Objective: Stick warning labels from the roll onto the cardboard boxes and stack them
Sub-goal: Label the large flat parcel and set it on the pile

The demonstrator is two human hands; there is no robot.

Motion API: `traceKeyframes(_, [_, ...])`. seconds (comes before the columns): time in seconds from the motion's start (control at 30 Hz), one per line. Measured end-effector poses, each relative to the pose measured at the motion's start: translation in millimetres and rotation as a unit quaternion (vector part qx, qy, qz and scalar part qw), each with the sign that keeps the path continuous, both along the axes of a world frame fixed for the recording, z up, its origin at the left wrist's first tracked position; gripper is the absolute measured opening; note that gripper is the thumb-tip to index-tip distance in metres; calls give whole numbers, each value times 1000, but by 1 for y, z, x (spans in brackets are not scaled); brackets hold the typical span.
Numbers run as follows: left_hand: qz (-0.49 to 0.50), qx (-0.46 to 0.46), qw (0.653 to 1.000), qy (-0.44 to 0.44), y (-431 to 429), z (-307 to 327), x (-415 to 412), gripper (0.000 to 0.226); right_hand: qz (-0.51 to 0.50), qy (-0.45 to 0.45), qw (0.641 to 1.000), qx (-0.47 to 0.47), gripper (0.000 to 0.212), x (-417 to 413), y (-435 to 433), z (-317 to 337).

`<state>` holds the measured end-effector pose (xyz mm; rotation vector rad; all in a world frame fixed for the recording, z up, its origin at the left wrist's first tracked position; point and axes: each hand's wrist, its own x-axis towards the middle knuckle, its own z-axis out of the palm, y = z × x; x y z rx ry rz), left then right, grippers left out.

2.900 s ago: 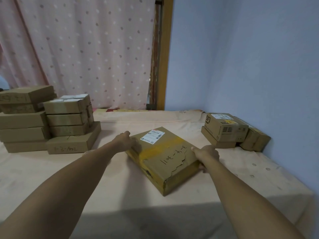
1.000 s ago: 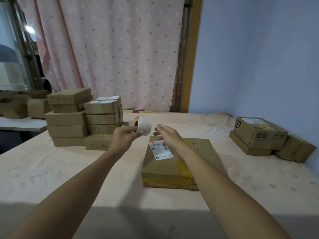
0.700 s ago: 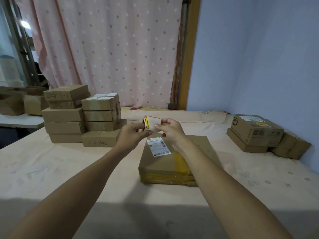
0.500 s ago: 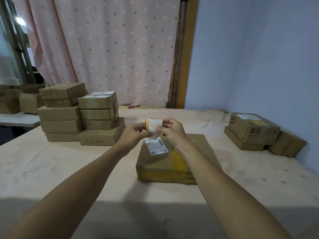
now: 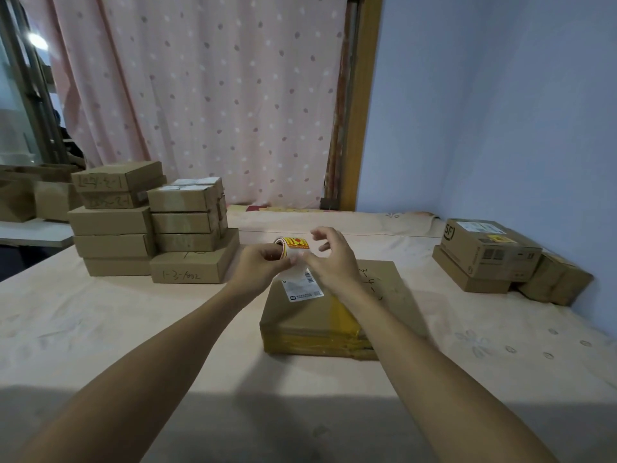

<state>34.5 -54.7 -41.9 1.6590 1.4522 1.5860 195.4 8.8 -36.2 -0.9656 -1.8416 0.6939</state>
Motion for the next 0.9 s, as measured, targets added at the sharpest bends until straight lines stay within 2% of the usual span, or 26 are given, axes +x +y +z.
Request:
traceKeyframes(0.13, [60,65,987,137,3,-3,2,13,19,-90,989,116,33,-5,1,2])
traceKeyframes(0.2, [84,75,980,165,6,-6,0,13,6,-102,984,145,29,-7,-2,3])
traceKeyframes(0.27, [96,79,974,188,6,-7,-1,13,-3,-94,984,149,25,-6,-4,2])
traceKeyframes(0.37, [104,86,966,223,1,-6,-1,11,3,-55,994,90,18,-4,-4,-1])
traceKeyframes(0.47, [114,74,962,235,0,-7,-7,10,-6,-49,997,53,8,-3,-4,-2])
traceKeyframes(0.6, [120,61,961,242,-1,-10,-12,14,-6,-49,996,77,8,-4,-6,-2])
traceKeyframes(0.73, [133,44,959,245,-1,-16,-21,11,-27,-6,996,89,4,-8,-1,-4])
traceKeyframes(0.8, [150,33,963,222,-2,-19,-29,13,-40,30,996,77,7,-8,1,-3])
traceKeyframes(0.9, [179,18,969,171,-6,-20,-38,28,-52,86,994,35,11,-6,1,0])
